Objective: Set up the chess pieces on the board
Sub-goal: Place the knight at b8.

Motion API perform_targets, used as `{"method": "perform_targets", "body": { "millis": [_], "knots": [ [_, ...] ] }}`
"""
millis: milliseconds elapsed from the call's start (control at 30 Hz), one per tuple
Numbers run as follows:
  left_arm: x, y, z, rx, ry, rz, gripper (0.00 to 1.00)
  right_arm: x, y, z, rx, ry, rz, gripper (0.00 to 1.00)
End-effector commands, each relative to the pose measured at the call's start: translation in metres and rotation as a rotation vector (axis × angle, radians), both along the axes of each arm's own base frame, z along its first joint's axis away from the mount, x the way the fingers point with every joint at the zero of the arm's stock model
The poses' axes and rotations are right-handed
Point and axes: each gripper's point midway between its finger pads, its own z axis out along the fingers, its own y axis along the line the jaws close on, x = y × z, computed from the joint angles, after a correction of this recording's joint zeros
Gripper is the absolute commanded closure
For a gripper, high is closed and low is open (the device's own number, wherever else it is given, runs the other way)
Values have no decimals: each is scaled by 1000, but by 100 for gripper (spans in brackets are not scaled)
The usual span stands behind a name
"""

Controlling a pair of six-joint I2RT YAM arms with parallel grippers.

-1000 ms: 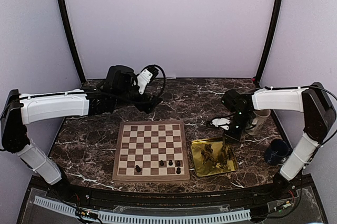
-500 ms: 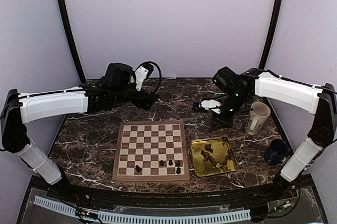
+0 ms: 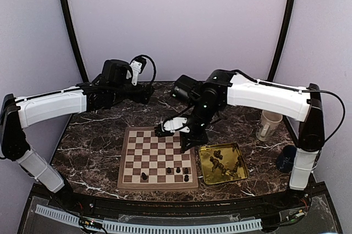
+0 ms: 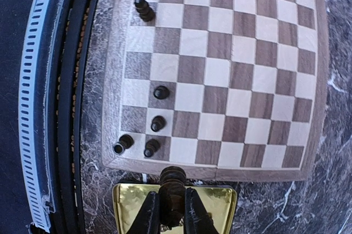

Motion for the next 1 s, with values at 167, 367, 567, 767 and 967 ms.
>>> {"method": "perform_targets", "body": {
  "millis": [167, 367, 567, 767, 967],
  "knots": [
    [-6, 7, 22, -21, -61, 3, 6, -56, 19, -33, -137, -2, 174, 86],
    [-7, 7, 21, -21, -61, -7, 6, -68, 21, -50, -166, 33, 197, 86],
    [-9, 4, 20, -25, -53, -20, 6, -74, 26, -70, -197, 58, 199, 86],
    [-9, 3, 18, -21, -50, -27, 6, -71, 28, -83, -228, 49, 192, 86],
    [-10, 1, 16, -21, -43, -40, 7, -62, 27, -95, -257, 12, 175, 86]
  ]
}}
